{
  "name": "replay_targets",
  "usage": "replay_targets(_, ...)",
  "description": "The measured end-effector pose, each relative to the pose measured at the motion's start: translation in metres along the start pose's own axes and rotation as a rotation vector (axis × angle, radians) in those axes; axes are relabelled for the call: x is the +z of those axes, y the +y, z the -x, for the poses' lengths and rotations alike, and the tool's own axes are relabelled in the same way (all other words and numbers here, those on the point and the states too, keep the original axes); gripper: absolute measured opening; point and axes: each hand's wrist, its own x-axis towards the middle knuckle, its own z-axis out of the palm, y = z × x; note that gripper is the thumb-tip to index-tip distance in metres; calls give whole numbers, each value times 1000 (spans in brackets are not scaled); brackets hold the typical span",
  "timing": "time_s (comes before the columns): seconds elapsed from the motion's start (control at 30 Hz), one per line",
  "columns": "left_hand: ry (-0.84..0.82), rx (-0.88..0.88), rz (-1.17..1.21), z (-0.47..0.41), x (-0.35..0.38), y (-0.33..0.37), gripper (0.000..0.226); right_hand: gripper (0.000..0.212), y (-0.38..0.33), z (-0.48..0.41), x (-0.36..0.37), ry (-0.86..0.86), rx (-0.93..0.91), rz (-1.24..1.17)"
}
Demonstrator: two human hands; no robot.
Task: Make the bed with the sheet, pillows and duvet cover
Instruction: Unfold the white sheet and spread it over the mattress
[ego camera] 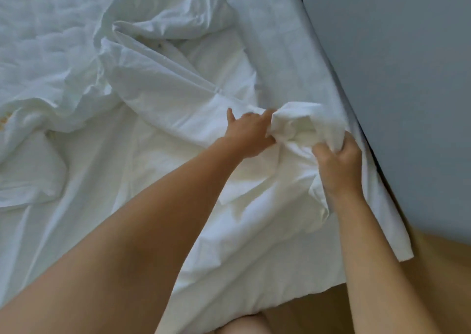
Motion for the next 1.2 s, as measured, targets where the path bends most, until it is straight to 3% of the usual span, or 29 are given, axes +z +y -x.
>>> replay_targets(0.07, 93, -135, 153, -11, 2, -4, 25, 72, 25, 5, -2, -108, 127, 9)
replay_targets(0.13, 132, -219, 229, -16, 0, -3, 23, 114, 53, 17, 3, -227, 257, 55)
replay_targets(0.17, 94, -228, 263, -17, 1, -1, 24, 124, 63, 24, 11, -272, 304, 70)
replay_targets(0.23, -60, -250, 363, -16, 4, 10, 29, 120, 76, 29, 32, -287, 345, 113)
replay_targets(0.3, -179, -274, 437, -8, 10, 20, 31, 80, 76, 20, 49, -159, 318, 133)
replay_targets(0.4, -63, -315, 716, 0, 14, 14, 23, 16, 51, -11, 50, 32, 214, 41)
replay_targets(0.47, 68, -249, 763, 7, 10, 4, 23, 6, 23, -42, 33, 96, 83, 34)
replay_targets(0.5, 87, -154, 675, 10, 8, -2, 37, 11, 6, -59, 22, 119, 9, 24)
replay_targets(0.57, 80, 16, 340, 13, 6, -16, 86, 25, -32, -100, 2, 199, -94, 37)
replay_targets(0.63, 77, 64, 117, 5, 7, -22, 107, 36, -61, -140, -7, 284, -145, 191)
replay_targets(0.7, 81, -20, 118, -9, 10, -23, 101, 61, -71, -163, 4, 193, -184, 401)
replay_targets(0.8, 105, -224, 217, -26, 18, -28, 88, 103, -44, -146, 44, -242, -125, 782)
replay_targets(1.0, -10, -366, 79, 13, 52, -96, 79, 94, 61, -12, 117, -680, -32, 931)
replay_targets(1.2, 96, -585, 171, 102, 75, -199, 66, 94, 80, 109, 174, -867, -135, 837)
